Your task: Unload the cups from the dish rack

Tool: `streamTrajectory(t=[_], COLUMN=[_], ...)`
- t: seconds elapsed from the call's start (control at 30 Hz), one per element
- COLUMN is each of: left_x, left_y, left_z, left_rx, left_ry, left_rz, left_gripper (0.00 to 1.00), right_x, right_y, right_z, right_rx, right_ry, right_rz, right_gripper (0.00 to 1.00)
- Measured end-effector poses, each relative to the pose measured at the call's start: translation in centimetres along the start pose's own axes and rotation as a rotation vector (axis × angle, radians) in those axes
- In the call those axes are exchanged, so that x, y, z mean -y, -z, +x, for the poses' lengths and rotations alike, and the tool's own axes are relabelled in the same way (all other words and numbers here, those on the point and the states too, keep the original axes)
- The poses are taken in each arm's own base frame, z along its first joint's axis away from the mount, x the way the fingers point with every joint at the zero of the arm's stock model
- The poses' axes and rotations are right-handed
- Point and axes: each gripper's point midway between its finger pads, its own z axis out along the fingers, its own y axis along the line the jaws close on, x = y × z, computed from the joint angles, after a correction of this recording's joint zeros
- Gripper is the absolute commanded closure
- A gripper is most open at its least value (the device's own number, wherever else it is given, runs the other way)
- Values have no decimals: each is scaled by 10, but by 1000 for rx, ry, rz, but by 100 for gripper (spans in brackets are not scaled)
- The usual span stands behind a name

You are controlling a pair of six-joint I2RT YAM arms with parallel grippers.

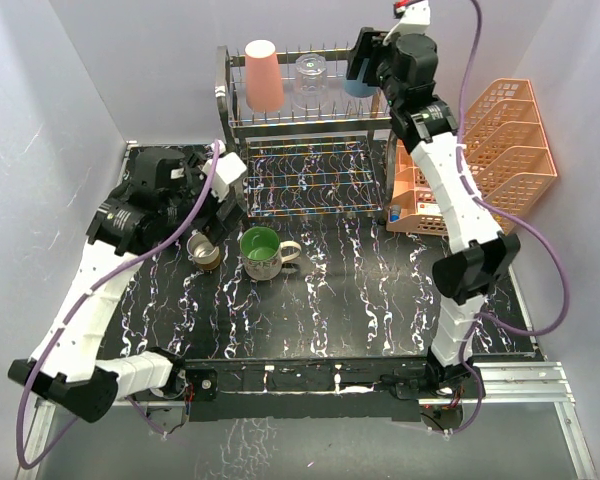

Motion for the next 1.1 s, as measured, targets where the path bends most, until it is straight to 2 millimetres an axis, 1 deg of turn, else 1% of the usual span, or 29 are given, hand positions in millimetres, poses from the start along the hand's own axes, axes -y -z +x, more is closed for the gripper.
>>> streamTrajectory(t=[0.07,0.13,0.2,0.27,0.33,0.37,0.43,0.5,0.57,0.63,0.77,0.8,0.9,1.0,1.1], left_x=[2,3,3,1,0,0,0,0,0,0,-1,-1,3,8,18], left_y=[6,13,16,17,14,12,8,3,2,3,4,3,-2,-11,-20], left_z=[-4,-10,-15,-19,-22,-23,-24,-27,-35,-46,-69,-73,-77,-74,-62], left_rx=[38,83,122,150,170,181,203,228,263,308,410,430,460,468,459], left_ry=[-17,-36,-51,-67,-92,-113,-165,-222,-286,-341,-436,-448,-461,-460,-451], left_rz=[-8,-18,-27,-37,-42,-42,-37,-31,-23,-20,-24,-21,-3,31,80], left_gripper=[3,3,3,3,3,3,3,3,3,3,3,3,4,5,6], right_x=[-2,-6,-11,-17,-25,-29,-38,-45,-51,-57,-70,-73,-82,-91,-102], right_y=[16,36,58,80,104,116,138,159,177,190,209,213,224,231,236], right_z=[-21,-48,-74,-94,-105,-106,-99,-77,-46,-15,58,75,119,147,161], right_rx=[35,89,136,174,190,187,162,111,32,-49,-245,-292,-407,-488,-528], right_ry=[-17,-42,-74,-111,-158,-185,-240,-306,-391,-475,-675,-720,-837,-942,-1040], right_rz=[-8,-28,-58,-98,-151,-182,-242,-300,-345,-371,-388,-384,-367,-347,-350], right_gripper=[71,72,73,75,76,76,77,80,84,86,86,86,87,87,87])
